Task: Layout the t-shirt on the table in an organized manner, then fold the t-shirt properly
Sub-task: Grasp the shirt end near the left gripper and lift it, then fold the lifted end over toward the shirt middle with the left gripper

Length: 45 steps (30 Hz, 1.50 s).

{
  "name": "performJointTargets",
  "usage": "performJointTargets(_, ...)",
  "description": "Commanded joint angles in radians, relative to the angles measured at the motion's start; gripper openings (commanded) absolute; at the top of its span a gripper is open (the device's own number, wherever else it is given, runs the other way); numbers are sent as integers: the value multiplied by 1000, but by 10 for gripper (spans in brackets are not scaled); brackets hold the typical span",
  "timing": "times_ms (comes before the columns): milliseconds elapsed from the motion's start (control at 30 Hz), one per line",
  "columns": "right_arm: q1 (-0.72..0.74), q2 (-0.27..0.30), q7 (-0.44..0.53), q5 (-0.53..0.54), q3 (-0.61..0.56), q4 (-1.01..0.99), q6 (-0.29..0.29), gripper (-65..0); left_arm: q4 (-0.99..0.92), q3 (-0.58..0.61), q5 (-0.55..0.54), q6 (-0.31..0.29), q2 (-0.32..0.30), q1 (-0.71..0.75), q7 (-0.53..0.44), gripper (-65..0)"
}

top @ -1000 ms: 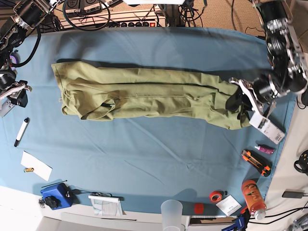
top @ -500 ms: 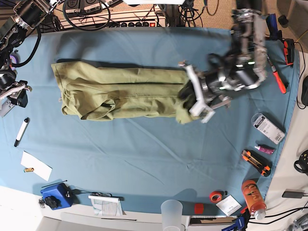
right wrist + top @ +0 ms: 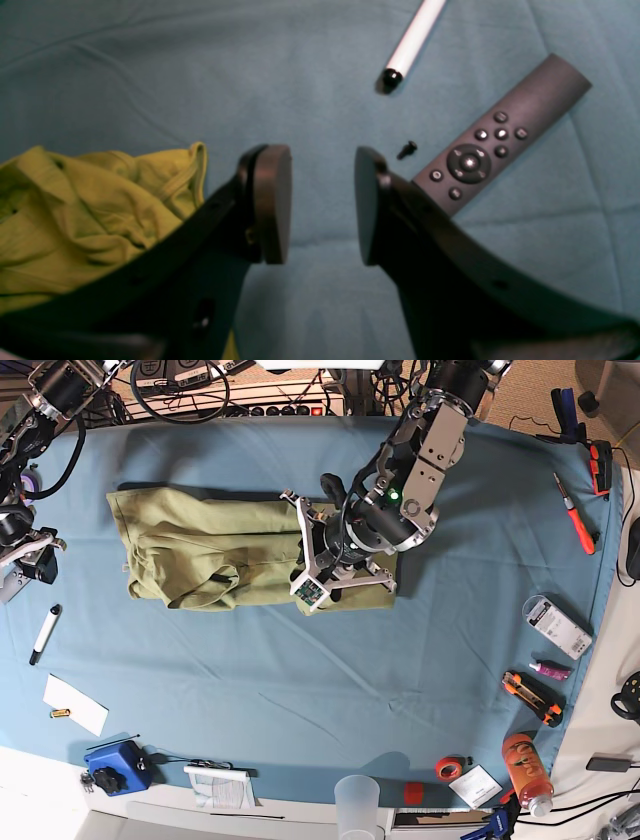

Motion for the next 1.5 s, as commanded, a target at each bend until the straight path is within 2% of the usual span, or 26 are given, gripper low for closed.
performJointTargets(0,11,25,26,18,6,18,3,-433,14,8,-10,-1,10,-14,-27,-505)
performJointTargets(67,11,25,29,18,6,18,3,-433,16,13,-10,0,10,-14,-47,-360)
performJointTargets(100,11,25,32,17,6,18,3,-433,19,14,-10,4,14,-14,-47,-319)
performJointTargets(133,11,25,34,18,6,18,3,-433,27,14,-11,13,18,-15,-42,-306)
performJointTargets(200,11,25,34,18,6,18,3,-433,66,14,-19,38,34,-15,-7,-307)
performJointTargets(333,11,26,34,17,6,18,3,-433,206,14,13,41,42,-9,16,-307)
performJointTargets(400,11,25,34,18,6,18,3,-433,250,14,72,92,41,-5,13,-307)
performJointTargets(500,11,25,33,18,6,18,3,-433,225,14,165,161,29,3,-2,-338)
performJointTargets(567,11,26,34,18,6,18,3,-433,182,14,196,164,10,8,2,-366)
performJointTargets(633,11,28,33,18,6,18,27,-433,137,14,228,168,-13,8,7,-381)
performJointTargets(667,11,28,33,18,6,18,39,-433,121,14,246,188,-24,8,14,-395)
performJointTargets(767,10,28,31,52,7,18,47,-433,111,14,243,249,-62,12,40,-446)
performJointTargets(933,11,28,29,137,6,18,47,-433,107,14,155,242,-89,56,-35,-461)
performJointTargets(1133,10,28,-8,142,6,18,47,-434,23,14,208,239,-89,74,-38,-461)
performJointTargets(1267,11,28,-21,142,6,18,47,-434,-74,14,189,238,-89,72,-47,-461)
performJointTargets(1467,11,28,-18,224,6,18,47,-434,-104,14,185,238,-88,70,-45,-461)
